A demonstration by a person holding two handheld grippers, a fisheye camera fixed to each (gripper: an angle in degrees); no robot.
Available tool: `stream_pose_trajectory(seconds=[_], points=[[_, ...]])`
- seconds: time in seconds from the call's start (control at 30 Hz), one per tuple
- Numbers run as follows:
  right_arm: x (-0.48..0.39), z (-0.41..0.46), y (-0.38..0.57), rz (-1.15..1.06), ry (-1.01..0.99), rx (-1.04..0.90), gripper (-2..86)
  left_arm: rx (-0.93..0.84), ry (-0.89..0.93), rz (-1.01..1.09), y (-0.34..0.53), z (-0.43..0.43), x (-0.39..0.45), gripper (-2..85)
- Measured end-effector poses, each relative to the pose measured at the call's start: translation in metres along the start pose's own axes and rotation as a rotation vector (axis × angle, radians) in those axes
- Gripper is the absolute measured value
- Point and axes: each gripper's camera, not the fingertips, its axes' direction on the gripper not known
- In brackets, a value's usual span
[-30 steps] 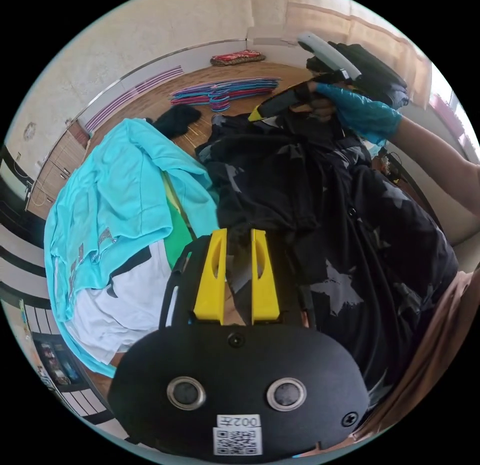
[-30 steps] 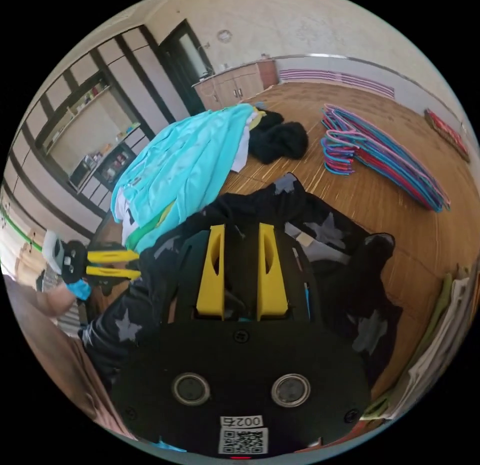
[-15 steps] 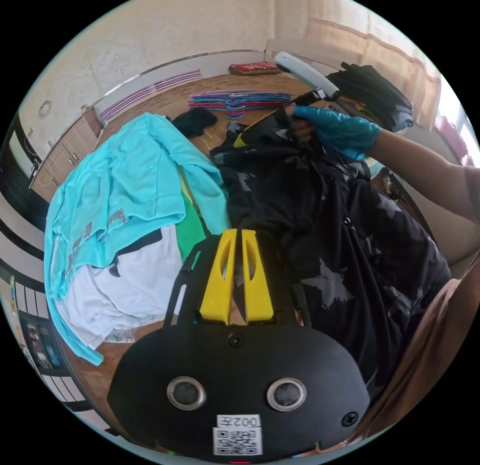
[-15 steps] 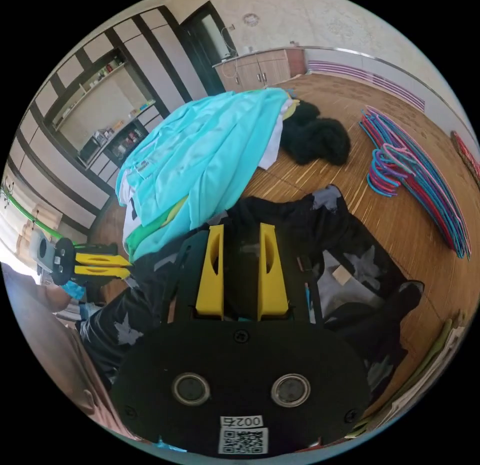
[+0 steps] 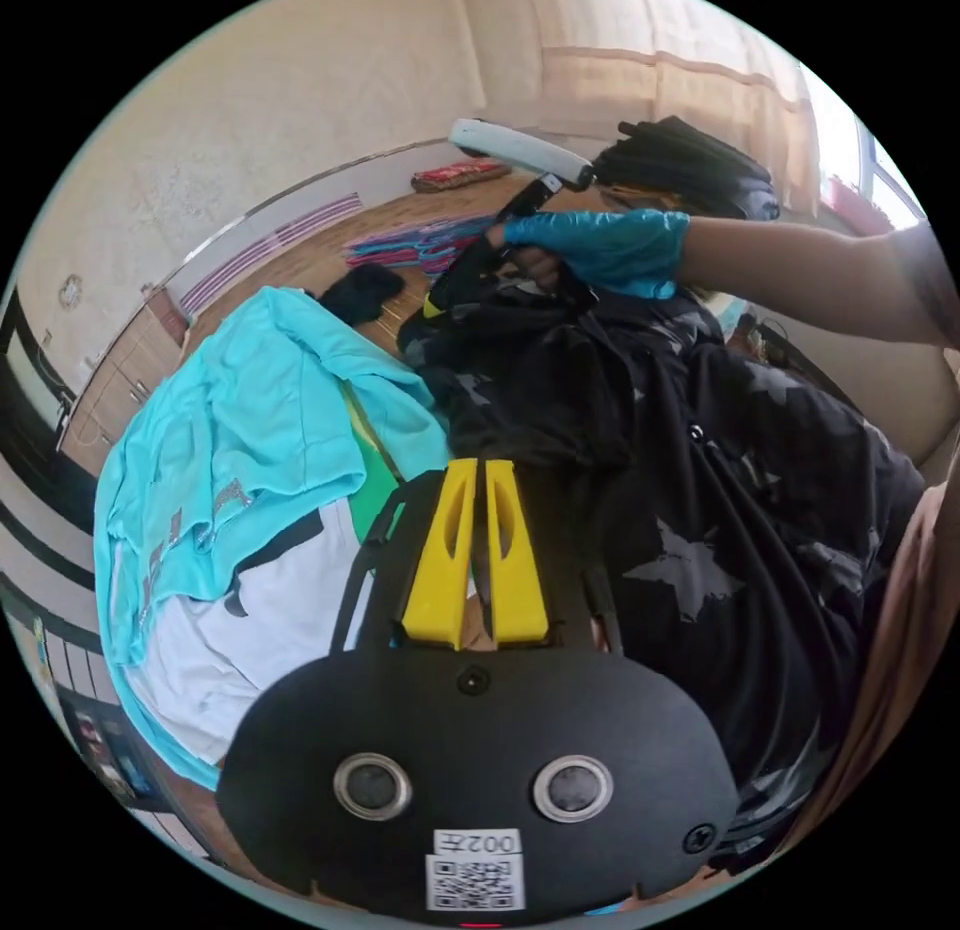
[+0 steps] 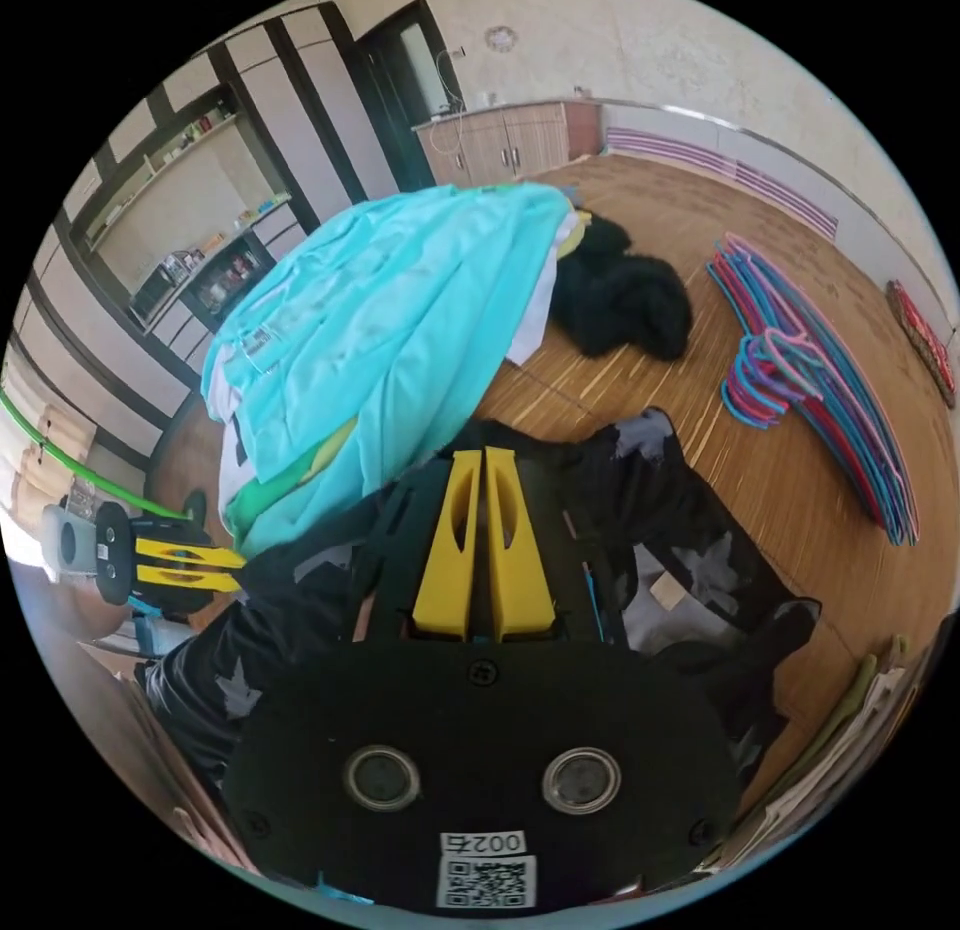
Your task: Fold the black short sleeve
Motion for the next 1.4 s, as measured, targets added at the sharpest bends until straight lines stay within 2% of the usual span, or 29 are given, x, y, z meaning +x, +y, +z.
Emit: stream_pose_trajectory(seconds=[0.23, 0.5, 0.9, 1.1, 1.2, 1.27, 1.4], points=[[0.002, -0.011, -0.037, -0.016, -0.085, 0.115, -0.7, 0.048, -0.034, -0.176, 0.019, -0.017, -0.02, -0.9], [-0.011, 0.02, -0.066, -0.016, -0.067, 0.079, -0.4, -0.107, 0.022, -0.266, 0.032, 0.003, -0.052, -0.8], [-0.012, 0.021, -0.02, -0.011, -0.15, -0.011, 10.7, -0.043, 0.075, -0.07, 0.03, 0.003, -0.051, 4.1], [-0.024, 0.042, -0.012, 0.001, -0.201, -0.012, 4.0, -0.048, 0.068, -0.074, 0.028, 0.009, -0.045, 0.3], [-0.036, 0.036, -0.01, -0.035, -0.131, 0.042, 0.8, -0.029, 0.016, -0.095, 0.03, -0.002, -0.043, -0.5], [-0.036, 0.024, -0.008, -0.003, -0.058, 0.135, -0.3, -0.016, -0.019, -0.108, 0.032, -0.009, -0.042, -0.8], [-0.027, 0.019, -0.01, 0.09, 0.01, 0.206, -0.8, -0.046, -0.054, -0.126, 0.034, -0.012, -0.041, -0.9]])
